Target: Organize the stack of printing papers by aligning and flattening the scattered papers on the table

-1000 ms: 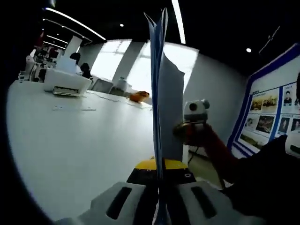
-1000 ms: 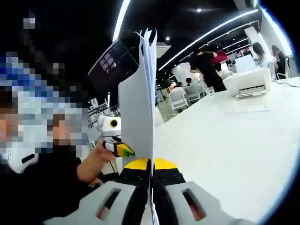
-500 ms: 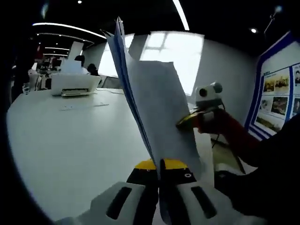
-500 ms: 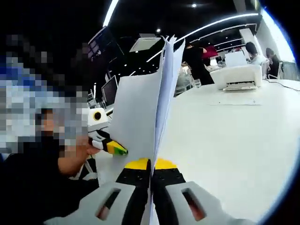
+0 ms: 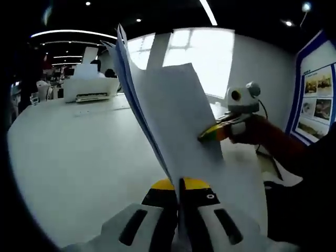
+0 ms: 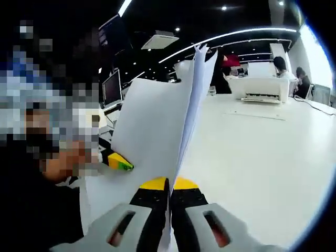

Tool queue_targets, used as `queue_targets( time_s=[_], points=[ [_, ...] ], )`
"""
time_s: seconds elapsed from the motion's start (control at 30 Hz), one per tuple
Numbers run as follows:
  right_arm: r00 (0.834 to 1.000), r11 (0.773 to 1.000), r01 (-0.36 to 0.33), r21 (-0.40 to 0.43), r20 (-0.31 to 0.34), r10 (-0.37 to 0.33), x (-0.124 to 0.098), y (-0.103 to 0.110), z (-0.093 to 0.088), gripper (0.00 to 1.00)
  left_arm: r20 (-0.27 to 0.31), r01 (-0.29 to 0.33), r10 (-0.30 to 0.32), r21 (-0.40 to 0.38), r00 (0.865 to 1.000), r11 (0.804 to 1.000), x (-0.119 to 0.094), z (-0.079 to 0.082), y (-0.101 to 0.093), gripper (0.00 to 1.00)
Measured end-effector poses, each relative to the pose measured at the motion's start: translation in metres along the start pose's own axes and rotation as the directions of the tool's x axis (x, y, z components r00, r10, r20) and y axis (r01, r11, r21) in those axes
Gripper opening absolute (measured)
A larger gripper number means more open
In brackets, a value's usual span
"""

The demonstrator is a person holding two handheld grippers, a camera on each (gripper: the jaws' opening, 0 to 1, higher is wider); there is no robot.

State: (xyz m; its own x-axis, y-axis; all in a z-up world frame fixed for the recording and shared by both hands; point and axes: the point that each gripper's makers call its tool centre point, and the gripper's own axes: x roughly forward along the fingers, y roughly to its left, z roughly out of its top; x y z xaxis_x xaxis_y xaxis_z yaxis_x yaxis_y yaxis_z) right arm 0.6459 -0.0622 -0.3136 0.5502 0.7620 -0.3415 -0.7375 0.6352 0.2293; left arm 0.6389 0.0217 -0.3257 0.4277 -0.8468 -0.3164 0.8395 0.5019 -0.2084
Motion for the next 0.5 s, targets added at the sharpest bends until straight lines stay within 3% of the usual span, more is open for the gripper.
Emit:
queue_targets(
  time_s=[0.47,0.5],
  points=[
    [0.999,0.999,0.046,-0.018,0.031,-0.045,0.006,-0.017,-0.011,0.01,0.001,-0.035,0.035,0.063,0.999,0.997,0.008,-0.009,0.007,0.06],
    [0.998,0.998,0.056,-0.032,0.035,-0.055,0.006,-0.018,-0.012,0.02,0.002,-0.056,0.056,0.101,0.998,0.993,0.008,-0.010,0.008,0.06]
  ],
)
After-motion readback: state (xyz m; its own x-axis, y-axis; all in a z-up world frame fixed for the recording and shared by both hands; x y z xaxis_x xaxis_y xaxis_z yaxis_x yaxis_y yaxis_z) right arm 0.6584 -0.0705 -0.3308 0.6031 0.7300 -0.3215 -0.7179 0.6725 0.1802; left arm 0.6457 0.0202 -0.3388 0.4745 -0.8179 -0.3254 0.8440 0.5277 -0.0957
